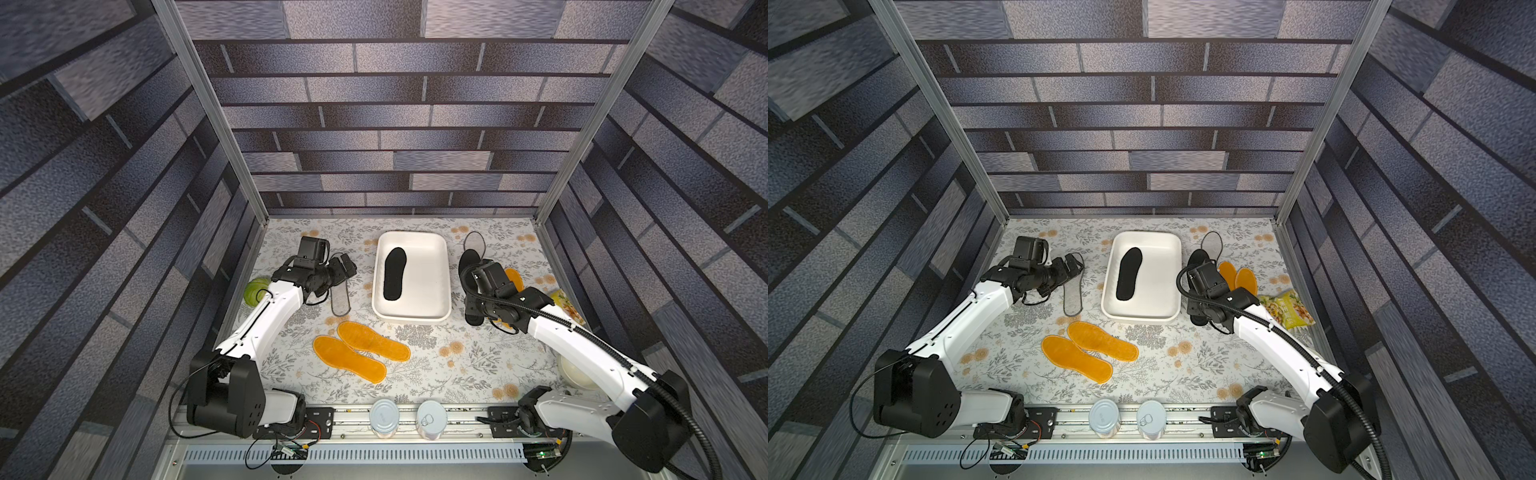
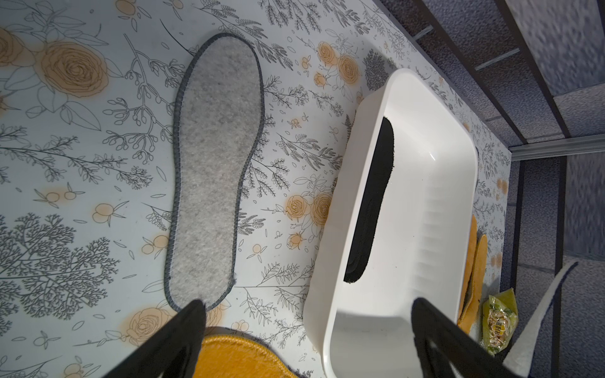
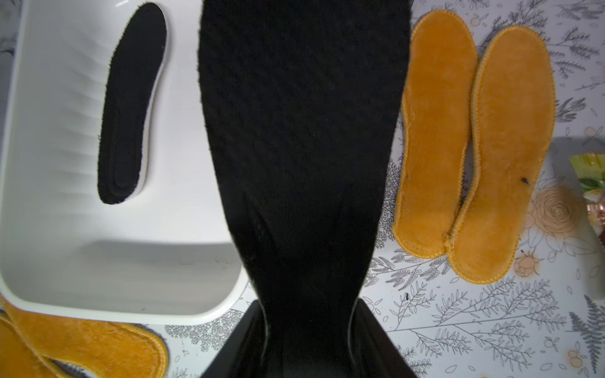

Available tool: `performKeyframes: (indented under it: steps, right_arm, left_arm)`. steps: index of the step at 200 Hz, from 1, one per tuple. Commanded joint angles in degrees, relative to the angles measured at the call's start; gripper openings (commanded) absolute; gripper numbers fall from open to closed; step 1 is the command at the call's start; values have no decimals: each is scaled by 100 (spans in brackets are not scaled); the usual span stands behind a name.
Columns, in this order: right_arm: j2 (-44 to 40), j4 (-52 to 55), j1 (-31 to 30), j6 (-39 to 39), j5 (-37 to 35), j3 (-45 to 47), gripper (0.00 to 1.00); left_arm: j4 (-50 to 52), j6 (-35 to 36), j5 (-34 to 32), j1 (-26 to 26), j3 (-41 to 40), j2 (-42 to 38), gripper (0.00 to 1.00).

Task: Put the insoles into the storage box
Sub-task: Pick up the insole from the center of the board.

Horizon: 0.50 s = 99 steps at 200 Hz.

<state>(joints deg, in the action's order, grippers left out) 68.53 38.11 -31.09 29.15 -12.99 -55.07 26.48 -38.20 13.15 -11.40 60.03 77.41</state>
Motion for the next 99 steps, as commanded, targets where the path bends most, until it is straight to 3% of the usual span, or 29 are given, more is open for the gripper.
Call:
performKeyframes:
  steps: [1, 99]
  right_arm:
    - [325, 181, 16, 157, 268, -545, 44]
    - [2793, -205, -450, 950, 376, -2442, 46]
  left_arm:
    - [-23, -32, 54, 24, -45, 28, 100]
    - [48, 150, 339, 135, 136, 231, 100]
